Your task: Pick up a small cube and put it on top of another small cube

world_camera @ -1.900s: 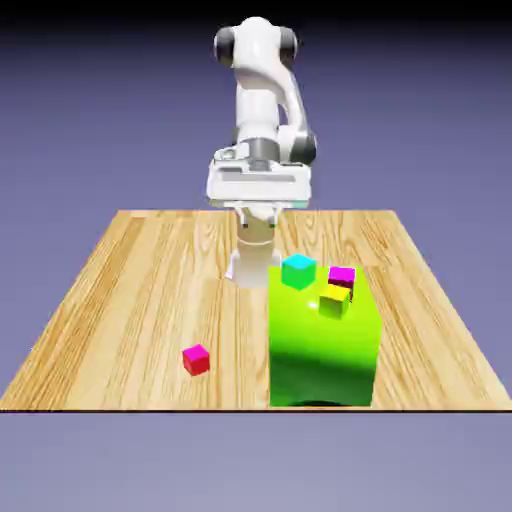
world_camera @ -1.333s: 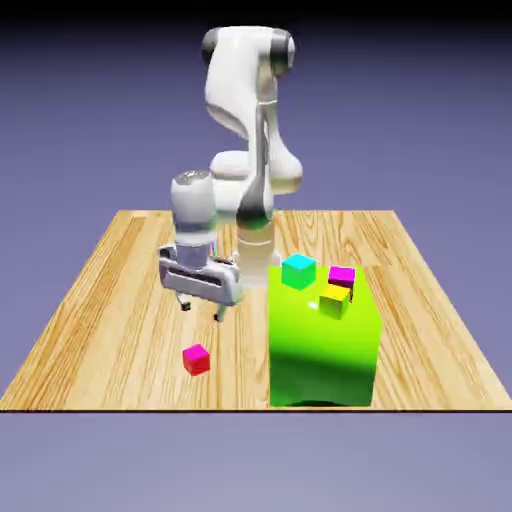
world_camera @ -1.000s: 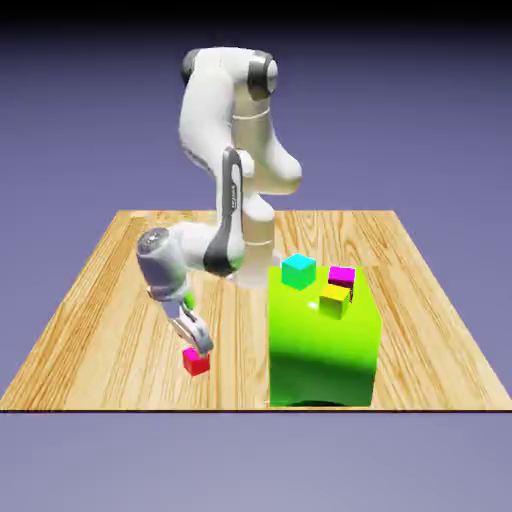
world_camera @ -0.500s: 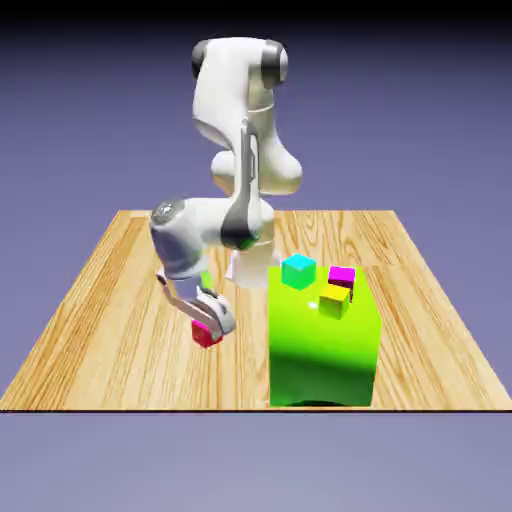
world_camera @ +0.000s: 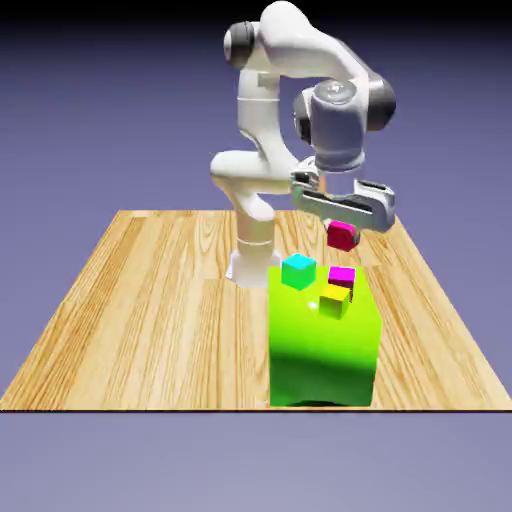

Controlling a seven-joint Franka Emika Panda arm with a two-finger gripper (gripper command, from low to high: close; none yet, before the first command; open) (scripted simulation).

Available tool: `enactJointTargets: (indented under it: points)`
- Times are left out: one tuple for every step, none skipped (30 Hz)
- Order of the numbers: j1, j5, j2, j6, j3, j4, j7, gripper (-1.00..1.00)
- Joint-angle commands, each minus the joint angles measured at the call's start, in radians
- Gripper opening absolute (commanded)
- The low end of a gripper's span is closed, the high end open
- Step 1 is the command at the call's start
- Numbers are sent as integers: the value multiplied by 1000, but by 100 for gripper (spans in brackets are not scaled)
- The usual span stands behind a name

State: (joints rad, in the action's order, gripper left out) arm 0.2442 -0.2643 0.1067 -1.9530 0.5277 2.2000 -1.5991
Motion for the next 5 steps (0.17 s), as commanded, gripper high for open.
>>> enactJointTargets:
  points:
    - [-3, 2, -11, -43, 5, 33, -1, -100]
    - [-4, 1, -13, -50, 6, 39, -1, -100]
    - [-4, 1, -13, -50, 6, 39, -1, 100]
    - [-4, 1, -13, -50, 6, 39, -1, 100]
    - [0, 2, -2, -7, 1, 6, -1, 100]
